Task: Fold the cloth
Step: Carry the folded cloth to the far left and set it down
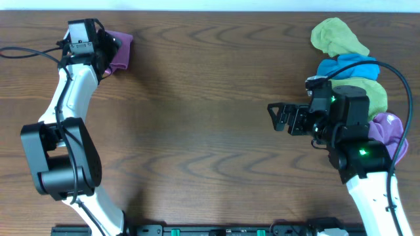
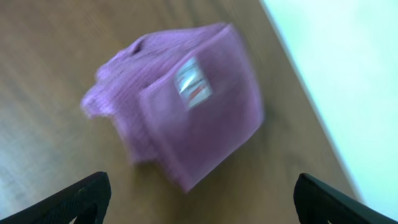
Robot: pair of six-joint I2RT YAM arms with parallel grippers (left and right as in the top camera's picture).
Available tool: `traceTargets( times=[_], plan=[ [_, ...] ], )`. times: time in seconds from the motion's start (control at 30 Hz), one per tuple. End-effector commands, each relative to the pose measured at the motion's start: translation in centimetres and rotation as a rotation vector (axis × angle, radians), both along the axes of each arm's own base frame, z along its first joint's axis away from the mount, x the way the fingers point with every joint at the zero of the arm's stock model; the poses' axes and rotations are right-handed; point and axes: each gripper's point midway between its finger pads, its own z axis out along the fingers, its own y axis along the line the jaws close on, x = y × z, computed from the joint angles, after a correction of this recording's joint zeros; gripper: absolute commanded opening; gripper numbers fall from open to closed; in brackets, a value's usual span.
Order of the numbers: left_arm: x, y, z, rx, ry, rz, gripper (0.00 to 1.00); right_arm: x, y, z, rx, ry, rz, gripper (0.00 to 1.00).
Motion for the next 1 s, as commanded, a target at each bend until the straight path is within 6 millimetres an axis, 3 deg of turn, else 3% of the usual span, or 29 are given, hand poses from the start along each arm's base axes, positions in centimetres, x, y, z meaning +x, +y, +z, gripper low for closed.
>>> traceTargets(
  times=[0.0,0.17,0.47,0.57,0.73,0.97],
  plan=[
    [-0.8,-0.4,3.1,0.064,-0.016,-0.116,0.95,-0.1,-0.1,0.1,0.011,0.001,-0.009,0.99],
    [-3.9,-2.6,6.5,0.104,0.006,-0.33,0.95,-0.1,-0.1,0.1,0.011,0.001,-0.009,0.99],
    [-8.8,-1.9,12.7,0.252,-0.011,-0.364,0.95,-0.1,-0.1,0.1,0.011,0.001,-0.009,0.99],
    [-11.0,-2.1,13.5,0.273,0.02,-0.395,0.95,-0.1,-0.1,0.1,0.011,0.001,-0.009,0.99],
    [-16.4,-2.8,13.9,0.265,0.129,-0.441,0.95,-0.1,-0.1,0.1,0.011,0.001,-0.009,0.99],
    [-21.9,-3.6,16.7,0.314,0.109,-0.488,0.95,-0.1,-0.1,0.1,0.011,0.001,-0.009,0.99]
  ],
)
